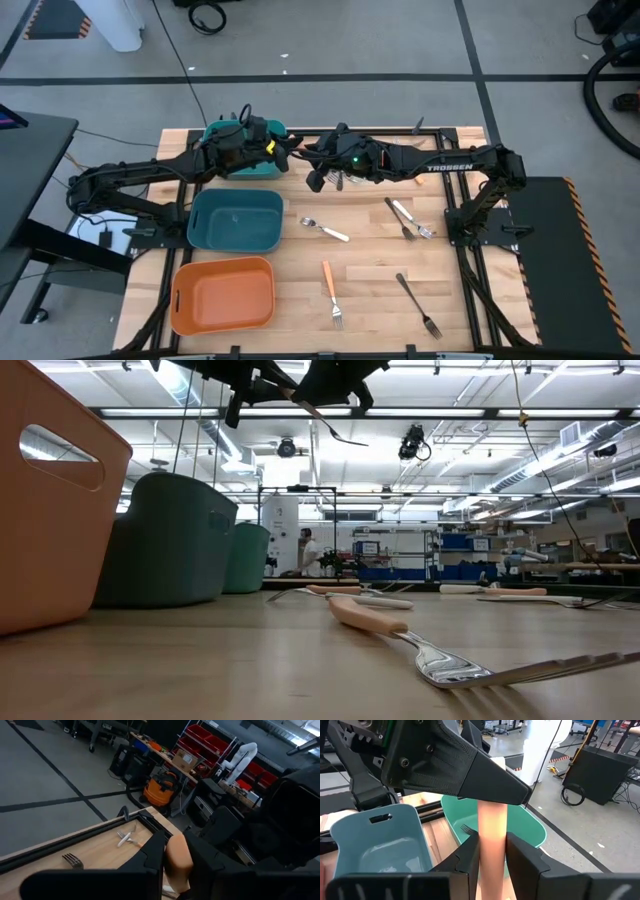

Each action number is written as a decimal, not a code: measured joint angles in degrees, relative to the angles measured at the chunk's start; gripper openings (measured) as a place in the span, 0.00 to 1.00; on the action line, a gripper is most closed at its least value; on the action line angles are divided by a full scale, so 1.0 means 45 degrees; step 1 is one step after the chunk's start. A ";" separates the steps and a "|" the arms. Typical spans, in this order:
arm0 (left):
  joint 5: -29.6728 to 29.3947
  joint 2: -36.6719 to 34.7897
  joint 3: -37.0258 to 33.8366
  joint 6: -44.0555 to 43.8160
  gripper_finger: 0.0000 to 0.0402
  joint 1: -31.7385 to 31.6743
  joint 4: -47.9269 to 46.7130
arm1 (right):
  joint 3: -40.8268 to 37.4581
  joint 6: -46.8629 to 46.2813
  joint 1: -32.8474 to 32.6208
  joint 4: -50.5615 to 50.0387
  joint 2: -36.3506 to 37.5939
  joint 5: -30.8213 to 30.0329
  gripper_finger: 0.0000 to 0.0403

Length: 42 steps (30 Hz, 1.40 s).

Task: Sort silverware by color (type)
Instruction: Put the light orange fork into the blue bin

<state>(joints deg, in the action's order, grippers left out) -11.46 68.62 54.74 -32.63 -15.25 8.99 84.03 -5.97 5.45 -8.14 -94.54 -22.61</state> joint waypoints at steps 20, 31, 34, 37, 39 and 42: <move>0.0341 0.0000 0.0005 0.0407 0.15 -0.0088 -0.0072 | -0.0005 -0.0444 0.0010 0.0245 0.0000 -0.0025 0.36; 0.0462 -0.0961 0.0000 0.1190 0.15 -0.0092 -0.1131 | -0.0005 -0.0441 0.0088 0.0725 0.0591 -0.0389 0.36; 0.0458 -0.1513 0.0005 0.1436 0.15 -0.0092 -0.1892 | -0.0005 -0.0430 0.0125 0.0670 0.0903 -0.0393 0.36; 0.0421 -0.2102 0.0000 0.1512 0.15 -0.0102 -0.2677 | -0.0002 -0.0404 0.0193 0.0708 0.1237 -0.0389 0.36; 0.0422 -0.2571 0.0004 0.1540 0.15 -0.0102 -0.3191 | 0.0010 -0.0311 0.0277 0.0665 0.1366 -0.0389 0.36; 0.0675 -0.3232 0.0010 0.1823 0.15 -0.0063 -0.4234 | 0.0010 -0.0048 0.0407 0.0573 0.1430 -0.0395 0.36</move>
<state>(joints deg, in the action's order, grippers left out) -8.43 54.07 54.78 -24.43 -15.53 -10.06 84.07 -6.18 7.29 -5.56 -88.11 -24.39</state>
